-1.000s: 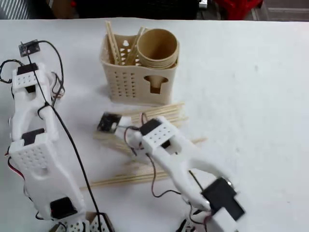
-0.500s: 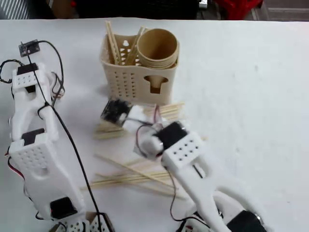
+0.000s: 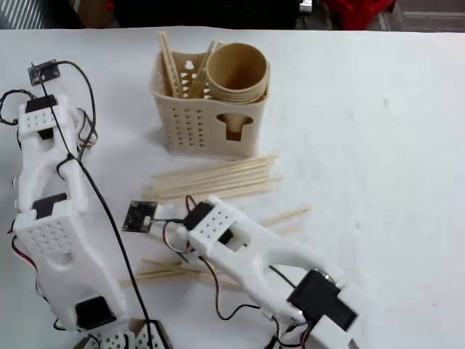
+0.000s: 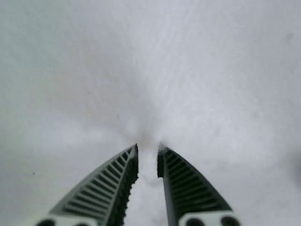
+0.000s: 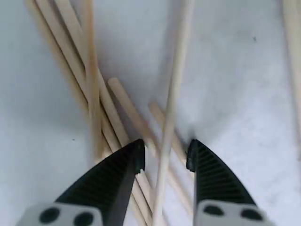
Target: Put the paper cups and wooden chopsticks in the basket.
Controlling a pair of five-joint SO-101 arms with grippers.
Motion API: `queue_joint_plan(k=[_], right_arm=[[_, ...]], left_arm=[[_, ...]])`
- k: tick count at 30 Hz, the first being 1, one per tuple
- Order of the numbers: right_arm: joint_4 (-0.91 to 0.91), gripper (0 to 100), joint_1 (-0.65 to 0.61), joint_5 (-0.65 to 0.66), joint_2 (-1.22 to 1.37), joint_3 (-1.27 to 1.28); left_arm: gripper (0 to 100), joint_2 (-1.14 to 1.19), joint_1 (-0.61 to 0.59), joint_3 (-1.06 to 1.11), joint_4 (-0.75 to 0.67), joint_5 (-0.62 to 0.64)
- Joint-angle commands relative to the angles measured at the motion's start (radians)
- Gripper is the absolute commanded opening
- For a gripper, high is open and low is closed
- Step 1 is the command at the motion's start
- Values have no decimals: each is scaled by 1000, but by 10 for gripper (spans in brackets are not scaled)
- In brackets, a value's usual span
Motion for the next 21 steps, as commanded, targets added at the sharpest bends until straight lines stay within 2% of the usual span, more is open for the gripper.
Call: queue_joint_plan(k=[1, 5, 12, 21], right_arm=[[-13, 118, 8, -6, 8, -35], [-13, 9, 77, -14, 30, -63], [-8, 16, 208, -15, -39, -121], [42, 16, 226, -25, -232, -126]], left_arm=[[91, -19, -5, -14, -11, 9], [91, -19, -7, -14, -11, 9], [91, -19, -7, -14, -11, 9], [91, -18, -7, -14, -11, 9]])
